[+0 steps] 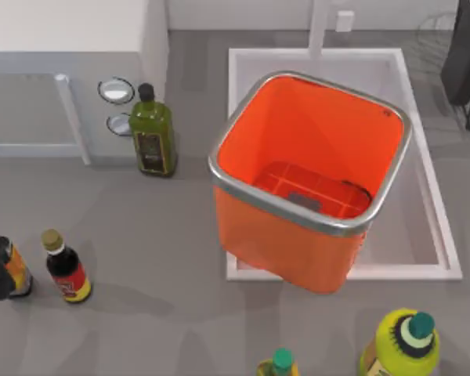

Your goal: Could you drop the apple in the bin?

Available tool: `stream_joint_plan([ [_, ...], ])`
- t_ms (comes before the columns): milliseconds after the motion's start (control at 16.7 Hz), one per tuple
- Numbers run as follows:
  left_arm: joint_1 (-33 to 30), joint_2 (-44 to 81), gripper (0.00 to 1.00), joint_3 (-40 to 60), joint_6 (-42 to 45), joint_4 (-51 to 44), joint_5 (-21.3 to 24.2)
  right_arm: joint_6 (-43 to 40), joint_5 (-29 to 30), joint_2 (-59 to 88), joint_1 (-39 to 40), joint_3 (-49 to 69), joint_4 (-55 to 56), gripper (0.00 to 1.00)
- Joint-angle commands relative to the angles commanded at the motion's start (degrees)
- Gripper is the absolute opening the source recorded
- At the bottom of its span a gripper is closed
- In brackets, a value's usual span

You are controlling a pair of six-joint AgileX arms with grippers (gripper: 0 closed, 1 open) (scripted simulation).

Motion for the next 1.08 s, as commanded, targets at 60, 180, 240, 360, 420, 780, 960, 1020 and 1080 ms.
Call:
stream_joint_plan([
  [60, 0.0, 0.0, 1.0, 0.0, 0.0, 0.0, 0.0, 0.0, 0.0, 0.0, 0.0, 0.0, 0.0, 1.0],
  [180, 0.0, 0.0, 1.0, 0.0, 0.0, 0.0, 0.0, 0.04, 0.04, 0.68, -0.1, 0.57, -0.53, 1.0],
  [240, 0.0, 0.0, 1.0, 0.0, 0.0, 0.0, 0.0, 0.12, 0.1, 1.92, -0.28, 1.59, -1.48, 1.0],
  [360, 0.0, 0.0, 1.0, 0.0, 0.0, 0.0, 0.0, 0.35, 0.24, 6.21, -0.78, 4.92, -4.57, 1.0],
  [420, 0.0, 0.0, 1.0, 0.0, 0.0, 0.0, 0.0, 0.51, 0.32, 9.27, -1.09, 7.11, -6.62, 1.0],
  [780, 0.0, 0.0, 1.0, 0.0, 0.0, 0.0, 0.0, 1.9, 0.77, 38.71, -3.5, 24.08, -23.68, 1.0],
  [960, 0.0, 0.0, 1.0, 0.0, 0.0, 0.0, 0.0, 2.66, 0.97, 55.27, -4.81, 32.93, -33.13, 1.0],
  [1020, 0.0, 0.0, 1.0, 0.0, 0.0, 0.0, 0.0, 2.89, 1.04, 60.13, -5.22, 35.74, -36.09, 1.0],
  [1080, 0.0, 0.0, 1.0, 0.0, 0.0, 0.0, 0.0, 3.1, 1.12, 64.57, -5.62, 38.45, -38.87, 1.0],
])
